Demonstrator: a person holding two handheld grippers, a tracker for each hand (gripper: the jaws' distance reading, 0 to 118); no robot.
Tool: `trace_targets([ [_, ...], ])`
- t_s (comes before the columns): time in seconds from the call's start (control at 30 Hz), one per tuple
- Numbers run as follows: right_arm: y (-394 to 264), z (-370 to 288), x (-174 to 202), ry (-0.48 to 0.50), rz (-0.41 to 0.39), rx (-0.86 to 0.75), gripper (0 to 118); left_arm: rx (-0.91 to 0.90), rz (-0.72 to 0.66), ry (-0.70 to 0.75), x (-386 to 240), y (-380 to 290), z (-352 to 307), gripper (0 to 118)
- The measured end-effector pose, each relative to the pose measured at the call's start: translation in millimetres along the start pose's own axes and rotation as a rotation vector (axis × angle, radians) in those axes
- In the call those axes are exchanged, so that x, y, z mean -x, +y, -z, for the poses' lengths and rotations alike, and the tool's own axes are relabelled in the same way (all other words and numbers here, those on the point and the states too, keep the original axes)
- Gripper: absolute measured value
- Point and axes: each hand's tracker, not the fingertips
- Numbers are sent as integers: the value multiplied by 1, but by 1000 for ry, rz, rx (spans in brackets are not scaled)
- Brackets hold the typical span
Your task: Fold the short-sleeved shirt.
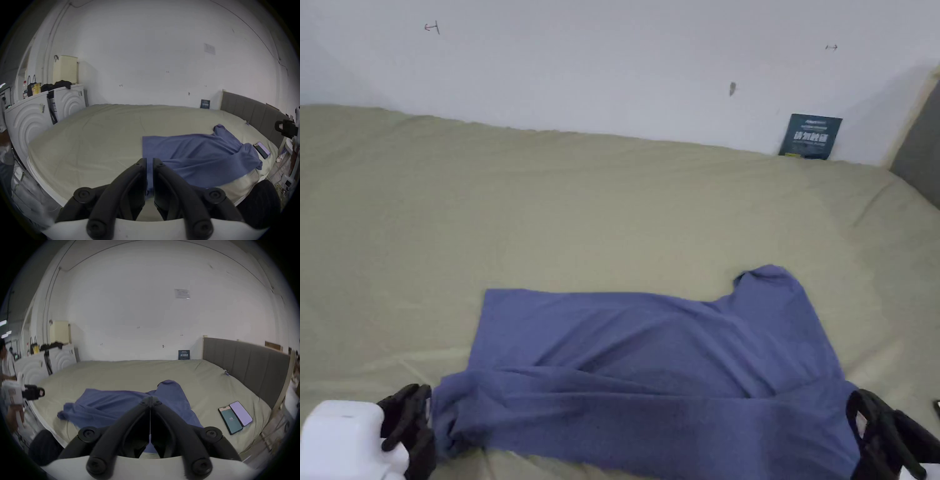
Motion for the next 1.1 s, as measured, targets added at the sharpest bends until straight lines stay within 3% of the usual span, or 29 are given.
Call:
trace_targets([
  [0.1,-6,13,8,84,6,70,1,73,-30,-61,2,8,27,6],
  [0.23,-15,25,4,85,22,120,1,163,28,-58,7,33,96,6],
  [0.43,-25,46,-16,55,27,192,1,363,129,-68,15,74,255,7],
  [0.47,-26,50,-20,44,29,203,1,374,142,-77,16,78,279,12],
  [0.5,-28,54,-24,31,34,214,1,380,124,-90,18,82,299,39],
  [0.53,-29,57,-28,22,42,222,1,407,115,-94,21,83,315,93],
  [0.57,-30,60,-33,10,53,233,1,453,115,-77,22,82,334,106],
  [0.7,-33,76,-48,-30,86,273,1,526,118,-8,25,66,376,104],
  [0.8,-31,97,-63,-56,87,320,1,588,130,-65,15,52,383,95],
  [0.87,-27,120,-76,-68,71,353,1,518,148,-47,11,55,372,92],
  [0.9,-24,136,-85,-74,68,364,1,511,127,-81,9,57,368,77],
  [1.0,-13,199,-113,-96,50,448,3,482,134,-105,1,60,356,8],
  [1.1,-5,275,-140,-111,52,537,20,478,134,-111,-4,64,348,2],
])
